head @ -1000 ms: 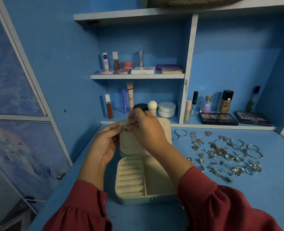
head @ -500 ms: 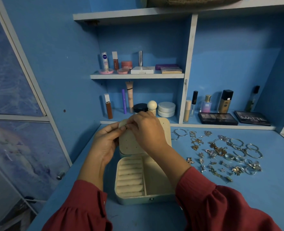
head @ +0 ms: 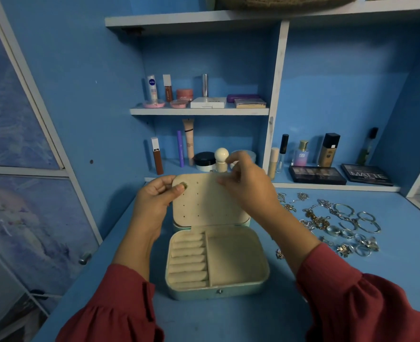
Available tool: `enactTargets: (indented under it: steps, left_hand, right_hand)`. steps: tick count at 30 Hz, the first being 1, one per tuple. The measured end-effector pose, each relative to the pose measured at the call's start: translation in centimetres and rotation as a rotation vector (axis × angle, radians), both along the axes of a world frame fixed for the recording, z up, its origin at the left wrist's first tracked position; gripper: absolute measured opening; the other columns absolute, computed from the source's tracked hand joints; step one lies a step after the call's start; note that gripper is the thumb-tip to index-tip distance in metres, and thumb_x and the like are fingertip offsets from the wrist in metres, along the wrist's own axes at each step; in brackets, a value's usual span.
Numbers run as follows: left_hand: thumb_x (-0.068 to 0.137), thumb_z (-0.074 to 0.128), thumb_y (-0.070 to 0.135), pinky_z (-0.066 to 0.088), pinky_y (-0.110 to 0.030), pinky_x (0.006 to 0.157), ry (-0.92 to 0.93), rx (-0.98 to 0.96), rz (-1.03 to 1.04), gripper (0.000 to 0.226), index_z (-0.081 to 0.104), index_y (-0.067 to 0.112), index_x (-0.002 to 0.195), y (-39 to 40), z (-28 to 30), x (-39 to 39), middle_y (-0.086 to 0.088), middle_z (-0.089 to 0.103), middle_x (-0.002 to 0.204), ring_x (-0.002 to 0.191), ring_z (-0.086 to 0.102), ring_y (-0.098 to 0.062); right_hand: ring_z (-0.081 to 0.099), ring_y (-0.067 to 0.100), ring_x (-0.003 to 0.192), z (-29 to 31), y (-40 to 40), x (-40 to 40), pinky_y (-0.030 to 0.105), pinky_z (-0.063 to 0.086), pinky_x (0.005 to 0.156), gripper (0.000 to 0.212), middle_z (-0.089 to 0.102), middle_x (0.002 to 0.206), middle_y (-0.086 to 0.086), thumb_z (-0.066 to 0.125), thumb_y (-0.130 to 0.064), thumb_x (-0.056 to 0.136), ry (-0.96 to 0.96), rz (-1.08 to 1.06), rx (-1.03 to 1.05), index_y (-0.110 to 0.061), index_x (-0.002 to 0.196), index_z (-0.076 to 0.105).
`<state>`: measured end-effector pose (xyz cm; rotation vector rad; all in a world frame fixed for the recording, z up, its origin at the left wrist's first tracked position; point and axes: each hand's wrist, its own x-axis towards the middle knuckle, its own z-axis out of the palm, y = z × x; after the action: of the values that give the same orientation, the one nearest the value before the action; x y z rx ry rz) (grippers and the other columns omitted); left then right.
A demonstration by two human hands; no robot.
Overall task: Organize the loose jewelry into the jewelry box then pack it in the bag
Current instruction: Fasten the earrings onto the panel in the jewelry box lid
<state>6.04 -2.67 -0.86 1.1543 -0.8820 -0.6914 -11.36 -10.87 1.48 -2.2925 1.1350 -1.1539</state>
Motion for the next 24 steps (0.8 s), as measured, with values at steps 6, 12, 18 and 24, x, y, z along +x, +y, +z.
enactTargets:
  steps: [6,12,18,24]
  left_hand:
    - [0.081,0.071,0.003,0.037,-0.01,0.048,-0.141,0.061,0.079,0.015,0.069,0.015,0.089,0.6,1.1,0.1,0.007,0.053,0.056,0.044,0.045,0.001]
    - [0.085,0.067,0.009,0.039,-0.018,0.039,-0.113,0.158,0.046,0.008,0.064,0.013,0.091,1.3,1.8,-0.1,-0.009,0.07,0.062,0.041,0.056,-0.014]
    - [0.086,0.065,0.006,0.054,-0.023,0.051,-0.034,0.152,-0.022,0.01,0.063,0.008,0.095,1.8,2.0,-0.1,-0.014,0.074,0.076,0.066,0.072,-0.023]
    - [0.084,0.066,0.004,0.055,-0.023,0.055,0.014,0.112,-0.021,0.013,0.061,0.008,0.096,2.2,2.2,-0.2,-0.015,0.074,0.08,0.071,0.073,-0.024]
  right_hand:
    - [0.053,0.014,0.043,0.0,-0.6,-4.1,0.027,0.043,0.045,0.024,0.061,0.049,-0.002,0.066,-0.029,0.088,-0.015,0.074,0.345,-0.029,0.108,0.052]
    - [0.07,0.018,0.06,-0.1,0.0,-5.4,0.025,0.051,0.045,0.014,0.074,0.073,0.006,0.067,-0.016,0.089,-0.22,0.206,0.701,-0.017,0.102,0.063]
    - [0.07,0.018,0.065,-0.8,-0.2,-5.3,0.027,0.057,0.057,0.01,0.074,0.073,0.007,0.067,-0.012,0.088,-0.285,0.258,0.709,-0.013,0.096,0.064]
    - [0.068,0.013,0.073,-1.7,-0.1,-4.7,0.026,0.056,0.072,0.018,0.072,0.08,0.006,0.062,-0.007,0.091,-0.364,0.313,0.674,-0.023,0.099,0.063]
